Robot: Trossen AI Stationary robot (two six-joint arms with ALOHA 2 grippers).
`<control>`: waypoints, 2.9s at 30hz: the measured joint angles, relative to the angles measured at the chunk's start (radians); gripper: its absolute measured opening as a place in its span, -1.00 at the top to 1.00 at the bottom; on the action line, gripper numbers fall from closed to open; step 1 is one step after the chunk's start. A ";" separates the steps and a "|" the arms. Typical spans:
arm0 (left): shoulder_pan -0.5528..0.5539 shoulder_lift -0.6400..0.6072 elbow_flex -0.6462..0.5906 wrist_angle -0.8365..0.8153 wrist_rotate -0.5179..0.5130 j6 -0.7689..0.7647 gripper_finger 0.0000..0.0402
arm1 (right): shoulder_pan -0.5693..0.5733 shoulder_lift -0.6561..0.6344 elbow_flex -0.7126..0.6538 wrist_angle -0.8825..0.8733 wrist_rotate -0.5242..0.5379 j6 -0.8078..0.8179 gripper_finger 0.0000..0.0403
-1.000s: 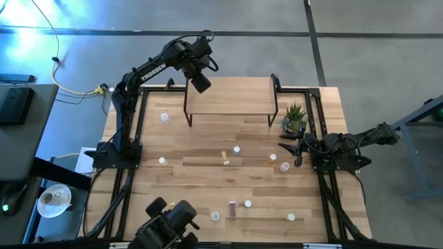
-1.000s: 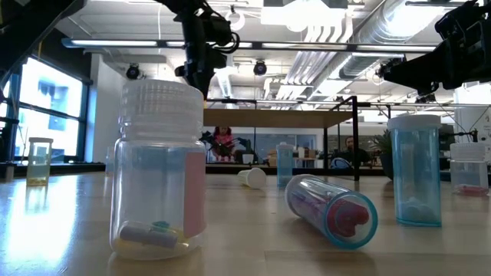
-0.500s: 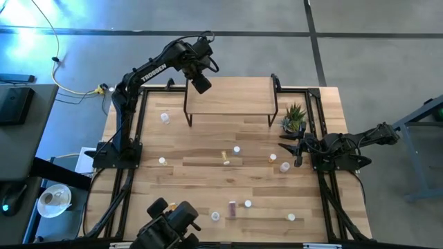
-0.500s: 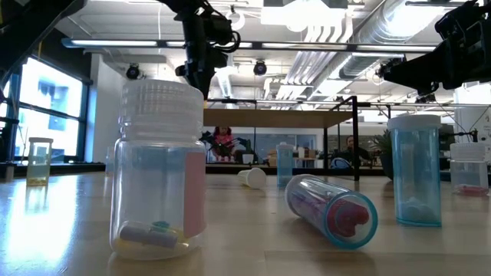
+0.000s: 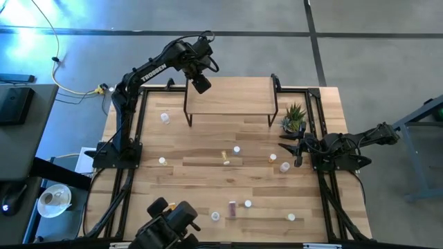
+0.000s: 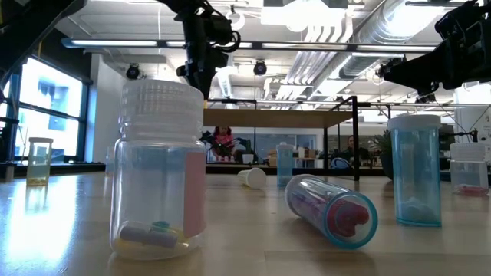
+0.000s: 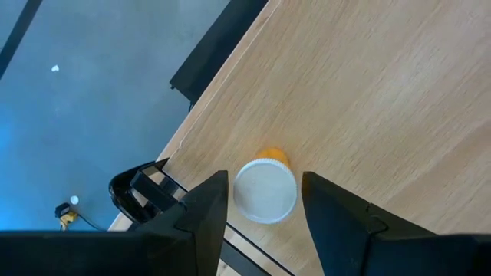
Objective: Pick and place medicine bottles onto shelf by color
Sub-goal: Put the top left orange pill bottle on the shelf, then put the top blue pill bottle on the shelf
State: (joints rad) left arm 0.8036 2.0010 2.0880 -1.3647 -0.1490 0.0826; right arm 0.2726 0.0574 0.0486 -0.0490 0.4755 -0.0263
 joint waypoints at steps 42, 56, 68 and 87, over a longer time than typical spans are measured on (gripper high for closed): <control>-0.359 -0.287 -0.104 0.032 0.060 0.008 0.21 | 0.000 0.000 0.000 0.000 0.000 0.000 0.31; -0.497 -0.600 -0.682 0.486 0.062 -0.036 0.21 | 0.000 0.000 0.000 0.000 0.000 0.000 0.31; -0.586 -0.738 -1.067 0.844 0.061 -0.132 0.21 | 0.000 0.000 0.000 0.000 0.000 0.000 0.31; -0.760 -0.742 -1.249 1.017 0.058 -0.241 0.21 | 0.000 0.000 0.000 0.000 0.006 -0.020 0.31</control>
State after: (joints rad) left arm 0.0441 1.2591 0.8387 -0.3477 -0.0906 -0.1579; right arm 0.2728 0.0576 0.0486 -0.0488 0.4816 -0.0461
